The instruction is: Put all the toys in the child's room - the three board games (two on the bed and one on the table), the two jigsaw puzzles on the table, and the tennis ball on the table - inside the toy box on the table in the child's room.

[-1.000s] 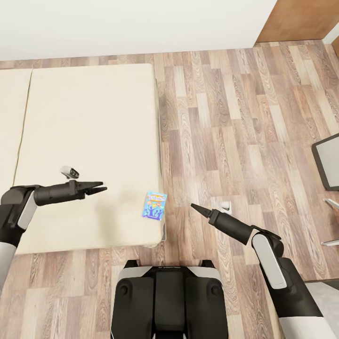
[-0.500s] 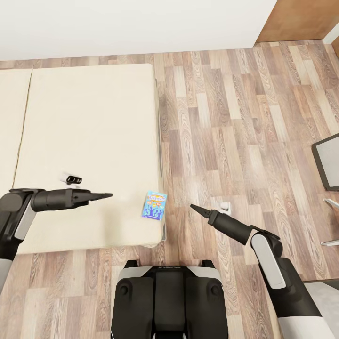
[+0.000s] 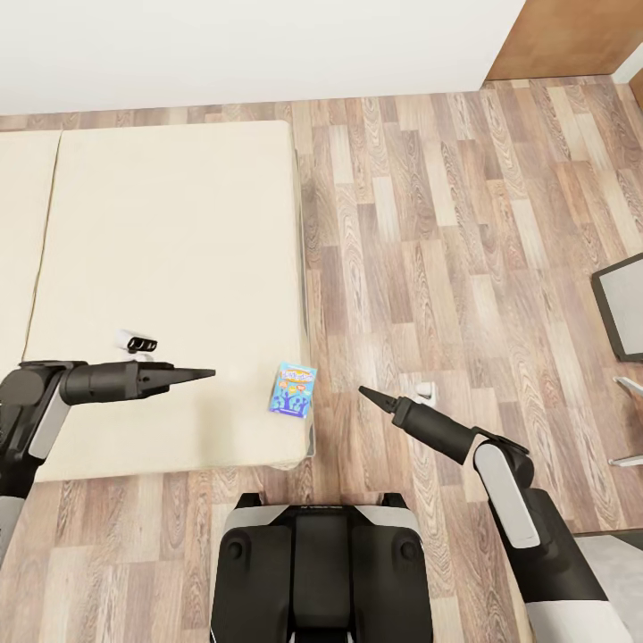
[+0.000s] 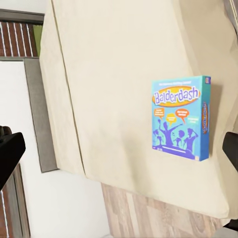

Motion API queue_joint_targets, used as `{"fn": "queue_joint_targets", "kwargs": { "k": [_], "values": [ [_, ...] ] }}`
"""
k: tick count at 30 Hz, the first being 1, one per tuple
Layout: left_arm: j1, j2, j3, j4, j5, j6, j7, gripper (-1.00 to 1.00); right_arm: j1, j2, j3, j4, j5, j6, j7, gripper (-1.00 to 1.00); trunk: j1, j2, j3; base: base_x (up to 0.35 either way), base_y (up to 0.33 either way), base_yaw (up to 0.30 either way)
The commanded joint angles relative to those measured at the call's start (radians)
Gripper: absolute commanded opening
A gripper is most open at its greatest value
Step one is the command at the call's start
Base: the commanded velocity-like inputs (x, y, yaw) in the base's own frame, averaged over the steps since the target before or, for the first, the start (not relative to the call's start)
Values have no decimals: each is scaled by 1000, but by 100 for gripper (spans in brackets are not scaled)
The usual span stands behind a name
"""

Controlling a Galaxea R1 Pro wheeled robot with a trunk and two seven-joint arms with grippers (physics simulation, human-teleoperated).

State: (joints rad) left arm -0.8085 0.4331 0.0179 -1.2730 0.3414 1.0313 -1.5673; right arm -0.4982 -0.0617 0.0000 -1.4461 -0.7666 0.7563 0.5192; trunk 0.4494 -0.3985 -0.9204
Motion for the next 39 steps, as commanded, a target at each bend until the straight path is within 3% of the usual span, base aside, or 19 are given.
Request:
{"fn": "queue_joint_targets", "kwargs": {
  "k": [1,20,39],
  "values": [
    [0,-2,0,0,0,10,-4,100,0,0,1,0,-4,5,0,100,1,-2,-1,0,0,0],
    [2,-3,5,1,-3,10,-4,100,0,5,39,17,1,-26,-10,100,1,-2,-1,0,0,0],
    [5,-5,7,3,0,9,-4,100,0,5,40,23,1,-40,-3,100,1,-2,-1,0,0,0]
  ]
}}
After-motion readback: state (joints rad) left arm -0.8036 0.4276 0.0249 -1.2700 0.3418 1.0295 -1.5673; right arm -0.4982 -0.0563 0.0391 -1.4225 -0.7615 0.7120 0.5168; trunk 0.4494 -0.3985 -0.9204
